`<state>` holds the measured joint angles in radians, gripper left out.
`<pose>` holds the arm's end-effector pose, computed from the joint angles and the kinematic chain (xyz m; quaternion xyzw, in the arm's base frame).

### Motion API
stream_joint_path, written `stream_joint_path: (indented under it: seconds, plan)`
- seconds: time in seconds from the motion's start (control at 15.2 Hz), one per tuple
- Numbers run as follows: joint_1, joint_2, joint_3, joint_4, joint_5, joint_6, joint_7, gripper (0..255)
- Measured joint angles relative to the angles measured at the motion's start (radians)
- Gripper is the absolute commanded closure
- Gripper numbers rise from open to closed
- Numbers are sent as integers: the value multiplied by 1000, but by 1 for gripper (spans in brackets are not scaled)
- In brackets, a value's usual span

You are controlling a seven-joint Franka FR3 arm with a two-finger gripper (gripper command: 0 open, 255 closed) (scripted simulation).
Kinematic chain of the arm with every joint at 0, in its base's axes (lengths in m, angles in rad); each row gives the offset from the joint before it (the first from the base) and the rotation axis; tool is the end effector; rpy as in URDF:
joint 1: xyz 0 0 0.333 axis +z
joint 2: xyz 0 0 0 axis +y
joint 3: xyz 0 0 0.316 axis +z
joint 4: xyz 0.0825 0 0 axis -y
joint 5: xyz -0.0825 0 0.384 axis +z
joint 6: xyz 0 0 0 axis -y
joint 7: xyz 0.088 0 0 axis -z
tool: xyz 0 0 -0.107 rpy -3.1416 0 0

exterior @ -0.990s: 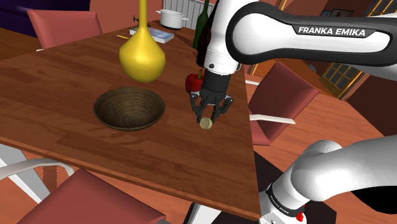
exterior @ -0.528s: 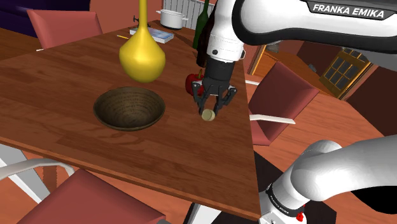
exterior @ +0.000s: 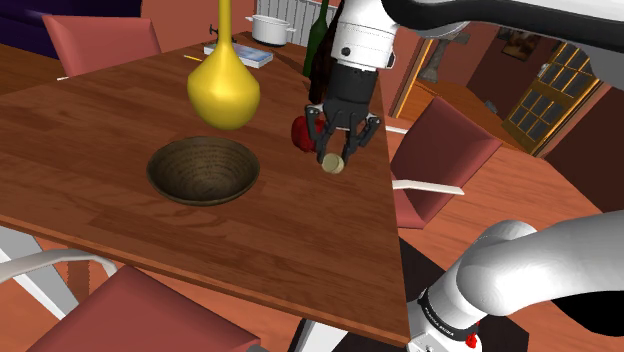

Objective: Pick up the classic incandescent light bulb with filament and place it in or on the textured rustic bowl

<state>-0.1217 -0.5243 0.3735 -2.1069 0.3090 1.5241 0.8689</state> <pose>0.3632 0.1608 0.5967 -0.9415 0.3282 0.0697 0.0315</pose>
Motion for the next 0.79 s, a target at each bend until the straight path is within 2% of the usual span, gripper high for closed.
stream_joint_path:
  seconds: [0.79]
  plan:
    - [-9, 44, -15, 192, -17, -148, 30, 255]
